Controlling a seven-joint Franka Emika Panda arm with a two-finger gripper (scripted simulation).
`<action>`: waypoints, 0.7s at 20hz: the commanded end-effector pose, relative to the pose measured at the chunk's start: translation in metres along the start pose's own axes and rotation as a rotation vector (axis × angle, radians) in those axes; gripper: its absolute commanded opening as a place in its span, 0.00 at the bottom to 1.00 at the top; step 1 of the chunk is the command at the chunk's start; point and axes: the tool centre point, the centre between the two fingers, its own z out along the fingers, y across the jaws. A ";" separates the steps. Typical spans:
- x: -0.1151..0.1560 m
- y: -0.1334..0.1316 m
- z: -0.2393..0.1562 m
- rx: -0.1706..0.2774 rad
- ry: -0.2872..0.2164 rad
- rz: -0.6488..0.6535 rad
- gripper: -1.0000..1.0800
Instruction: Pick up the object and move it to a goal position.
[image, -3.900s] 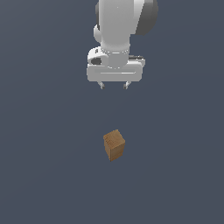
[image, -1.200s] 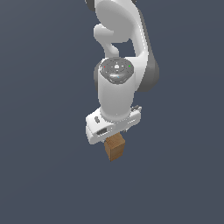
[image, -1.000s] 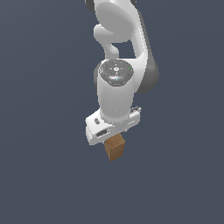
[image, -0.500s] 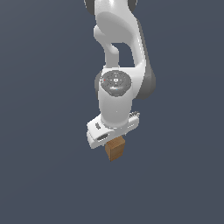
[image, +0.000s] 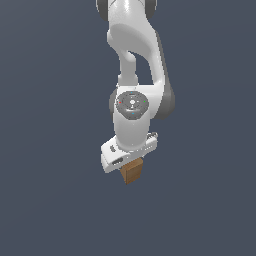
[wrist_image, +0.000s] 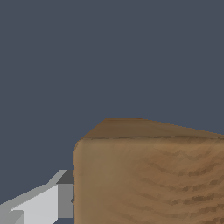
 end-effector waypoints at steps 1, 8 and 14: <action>0.001 0.000 -0.001 -0.001 0.001 0.000 0.00; 0.001 0.000 -0.001 -0.001 0.001 0.000 0.00; -0.001 0.001 -0.002 0.000 0.000 0.000 0.00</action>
